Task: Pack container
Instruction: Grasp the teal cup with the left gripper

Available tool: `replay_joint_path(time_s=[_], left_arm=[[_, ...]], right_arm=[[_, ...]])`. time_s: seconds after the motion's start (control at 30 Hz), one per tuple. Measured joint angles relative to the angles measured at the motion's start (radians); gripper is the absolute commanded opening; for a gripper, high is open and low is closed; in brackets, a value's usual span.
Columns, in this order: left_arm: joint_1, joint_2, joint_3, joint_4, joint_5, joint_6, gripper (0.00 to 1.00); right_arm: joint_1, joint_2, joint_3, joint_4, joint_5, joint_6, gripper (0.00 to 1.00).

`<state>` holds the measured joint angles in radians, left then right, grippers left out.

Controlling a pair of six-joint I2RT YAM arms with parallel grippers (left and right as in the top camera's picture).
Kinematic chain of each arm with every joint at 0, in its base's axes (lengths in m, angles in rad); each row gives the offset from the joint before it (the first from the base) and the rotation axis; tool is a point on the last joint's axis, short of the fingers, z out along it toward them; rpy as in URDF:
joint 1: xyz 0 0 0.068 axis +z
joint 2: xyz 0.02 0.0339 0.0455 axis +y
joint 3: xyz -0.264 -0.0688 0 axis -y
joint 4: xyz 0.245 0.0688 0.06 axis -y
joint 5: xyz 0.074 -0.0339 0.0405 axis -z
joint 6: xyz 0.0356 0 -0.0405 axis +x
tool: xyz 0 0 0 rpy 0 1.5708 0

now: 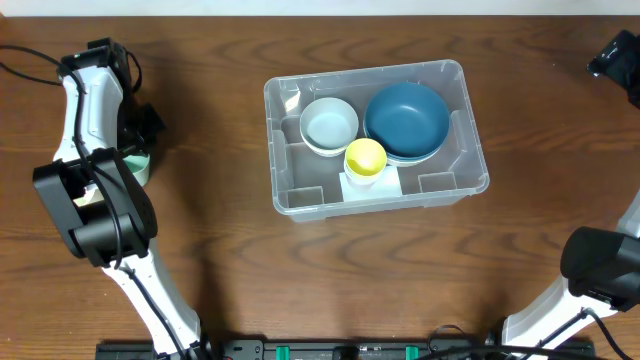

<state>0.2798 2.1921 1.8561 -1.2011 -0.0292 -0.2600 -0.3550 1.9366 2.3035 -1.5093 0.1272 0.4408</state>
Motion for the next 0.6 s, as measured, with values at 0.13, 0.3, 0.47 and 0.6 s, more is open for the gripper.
replay_joint_path(time_s=[0.13,0.3,0.47,0.6], left_arm=[[0.001,0.000,0.000,-0.008,0.052,0.027,0.06],[-0.014,-0.011,0.000,-0.010,0.190,0.119,0.06],[-0.101,-0.068,0.000,0.002,0.292,0.203,0.06],[-0.201,-0.185,0.000,0.009,0.326,0.252,0.06]], right_arm=[[0.000,0.000,0.000,0.000,0.000,0.000,0.99],[0.000,0.000,0.000,0.000,0.000,0.000,0.99],[0.000,0.000,0.000,0.000,0.000,0.000,0.99],[0.000,0.000,0.000,0.000,0.000,0.000,0.99]])
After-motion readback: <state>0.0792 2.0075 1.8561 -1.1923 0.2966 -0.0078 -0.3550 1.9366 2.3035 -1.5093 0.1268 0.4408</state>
